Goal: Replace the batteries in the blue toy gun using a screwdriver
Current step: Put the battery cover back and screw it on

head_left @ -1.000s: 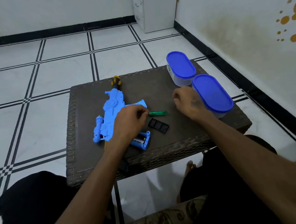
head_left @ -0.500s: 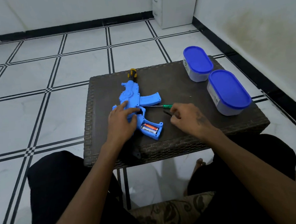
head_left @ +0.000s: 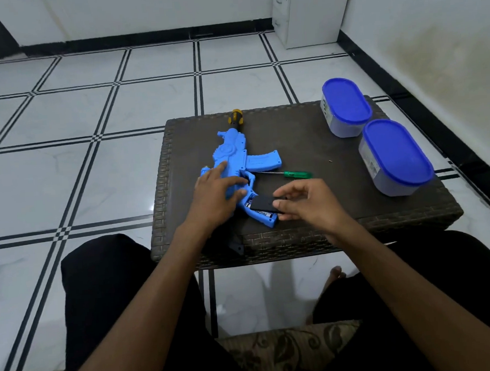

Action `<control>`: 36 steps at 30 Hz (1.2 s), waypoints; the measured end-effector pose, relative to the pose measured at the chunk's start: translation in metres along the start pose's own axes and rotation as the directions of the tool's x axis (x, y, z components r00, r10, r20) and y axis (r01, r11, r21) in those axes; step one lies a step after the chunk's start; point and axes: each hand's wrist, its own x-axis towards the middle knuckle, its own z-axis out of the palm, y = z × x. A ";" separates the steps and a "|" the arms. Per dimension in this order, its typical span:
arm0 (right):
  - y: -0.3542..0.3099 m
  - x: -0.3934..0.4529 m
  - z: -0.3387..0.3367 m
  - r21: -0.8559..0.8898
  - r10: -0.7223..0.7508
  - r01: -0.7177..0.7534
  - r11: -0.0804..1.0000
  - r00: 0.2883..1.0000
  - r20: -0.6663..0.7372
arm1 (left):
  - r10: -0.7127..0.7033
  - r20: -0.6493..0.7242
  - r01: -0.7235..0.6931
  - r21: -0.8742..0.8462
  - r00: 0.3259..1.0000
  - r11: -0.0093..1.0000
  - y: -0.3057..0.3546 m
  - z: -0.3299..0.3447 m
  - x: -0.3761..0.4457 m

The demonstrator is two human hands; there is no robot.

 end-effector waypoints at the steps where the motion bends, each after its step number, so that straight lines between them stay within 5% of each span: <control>1: 0.001 0.001 0.004 -0.013 -0.004 0.004 1.000 1.000 -0.030 | -0.006 0.032 0.004 0.053 0.999 0.999 -0.001 -0.003 0.002; 9: 0.006 0.003 0.014 -0.138 -0.028 0.009 0.990 0.990 -0.139 | -0.022 0.069 0.020 0.033 0.997 0.999 0.000 -0.007 0.000; 24: 0.001 -0.002 -0.003 -0.005 0.102 -0.102 0.995 0.992 -0.077 | -0.080 0.019 0.080 -0.007 0.997 0.997 0.014 -0.003 -0.009; 30: -0.005 0.009 -0.004 -0.246 0.114 -0.136 0.960 0.988 -0.103 | -0.084 0.030 0.085 -0.005 0.996 0.996 0.014 -0.003 -0.009; 36: 0.000 0.005 -0.012 -0.066 0.148 -0.151 0.986 0.988 -0.045 | -0.088 0.024 0.088 -0.024 0.996 0.996 0.013 -0.003 -0.009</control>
